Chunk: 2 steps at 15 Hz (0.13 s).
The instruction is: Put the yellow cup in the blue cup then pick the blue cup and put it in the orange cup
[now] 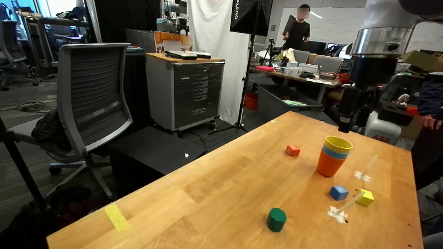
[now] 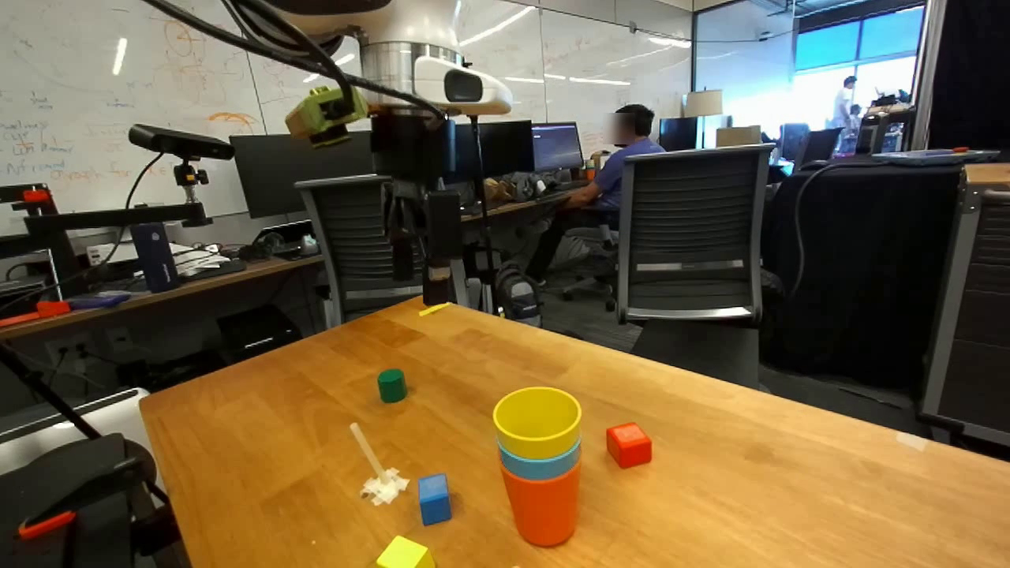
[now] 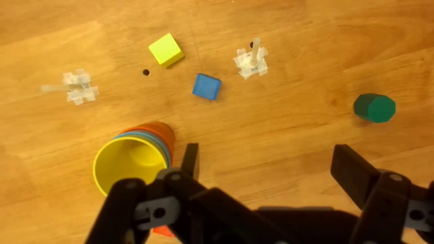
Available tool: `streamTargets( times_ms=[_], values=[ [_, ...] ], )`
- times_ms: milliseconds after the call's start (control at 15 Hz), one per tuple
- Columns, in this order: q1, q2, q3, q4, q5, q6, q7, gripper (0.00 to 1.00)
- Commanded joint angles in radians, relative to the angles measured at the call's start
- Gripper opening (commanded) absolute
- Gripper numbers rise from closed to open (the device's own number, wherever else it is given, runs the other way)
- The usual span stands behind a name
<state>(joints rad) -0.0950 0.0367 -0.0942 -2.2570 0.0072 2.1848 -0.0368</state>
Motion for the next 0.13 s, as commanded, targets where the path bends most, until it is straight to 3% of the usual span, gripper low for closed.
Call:
streamTargets(
  times_ms=[0,67],
  values=[
    [-0.001,0.001,0.0,0.002,0.0,-0.002,0.0,1.0],
    [-0.001,0.001,0.0,0.002,0.0,-0.002,0.0,1.0]
  ],
)
